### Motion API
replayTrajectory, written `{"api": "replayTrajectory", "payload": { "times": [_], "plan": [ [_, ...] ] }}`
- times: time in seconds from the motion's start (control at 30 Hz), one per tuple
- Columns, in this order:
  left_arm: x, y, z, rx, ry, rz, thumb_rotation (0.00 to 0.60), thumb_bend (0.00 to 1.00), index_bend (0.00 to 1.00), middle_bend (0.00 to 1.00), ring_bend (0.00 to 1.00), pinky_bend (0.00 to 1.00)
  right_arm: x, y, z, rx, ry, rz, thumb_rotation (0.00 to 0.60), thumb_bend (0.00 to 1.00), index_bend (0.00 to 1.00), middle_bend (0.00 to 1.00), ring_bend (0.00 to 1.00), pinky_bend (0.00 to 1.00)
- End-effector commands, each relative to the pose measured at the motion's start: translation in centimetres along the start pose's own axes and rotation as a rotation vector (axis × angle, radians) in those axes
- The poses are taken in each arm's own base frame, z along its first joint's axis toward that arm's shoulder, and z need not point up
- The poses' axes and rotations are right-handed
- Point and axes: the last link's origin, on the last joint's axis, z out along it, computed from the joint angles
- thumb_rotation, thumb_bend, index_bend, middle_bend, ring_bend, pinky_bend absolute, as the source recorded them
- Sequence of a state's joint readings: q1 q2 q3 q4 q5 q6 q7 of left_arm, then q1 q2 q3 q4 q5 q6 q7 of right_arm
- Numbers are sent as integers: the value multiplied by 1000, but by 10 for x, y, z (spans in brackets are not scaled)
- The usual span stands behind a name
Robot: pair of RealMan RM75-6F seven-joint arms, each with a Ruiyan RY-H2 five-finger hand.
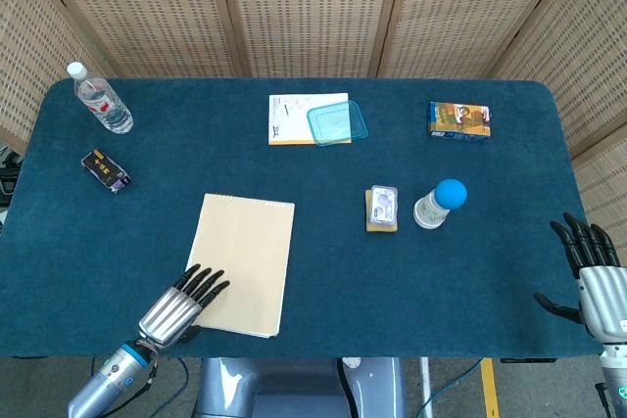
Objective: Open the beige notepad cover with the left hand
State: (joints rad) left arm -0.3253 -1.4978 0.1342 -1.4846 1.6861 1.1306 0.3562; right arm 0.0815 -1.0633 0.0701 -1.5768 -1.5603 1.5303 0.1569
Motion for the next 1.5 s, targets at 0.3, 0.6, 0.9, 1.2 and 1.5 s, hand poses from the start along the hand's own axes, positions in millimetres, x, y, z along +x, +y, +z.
{"api": "replayTrajectory", "payload": {
  "times": [0.3, 0.6, 0.9, 1.2, 1.5],
  "plan": [
    [12, -5, 11, 11, 94, -17, 600, 434, 0, 0, 0, 0, -1, 0, 1, 0, -5, 7, 600, 0, 0, 0, 0, 0],
    [34, -13, 33, 32, 152, -28, 600, 445, 0, 0, 0, 0, -2, 0, 1, 0, -11, 2, 600, 0, 0, 0, 0, 0],
    [65, -18, 76, 64, 175, -25, 600, 444, 0, 0, 0, 0, -5, 2, 3, -10, -23, -2, 600, 0, 0, 0, 0, 0],
    [64, -21, 92, 67, 170, -41, 600, 461, 510, 377, 249, 247, -7, 4, 5, -21, -29, -2, 600, 0, 0, 0, 0, 0],
    [54, -24, 65, -14, 161, -44, 600, 481, 785, 612, 460, 453, -8, 3, 5, -18, -34, -1, 600, 0, 0, 0, 0, 0]
  ]
}}
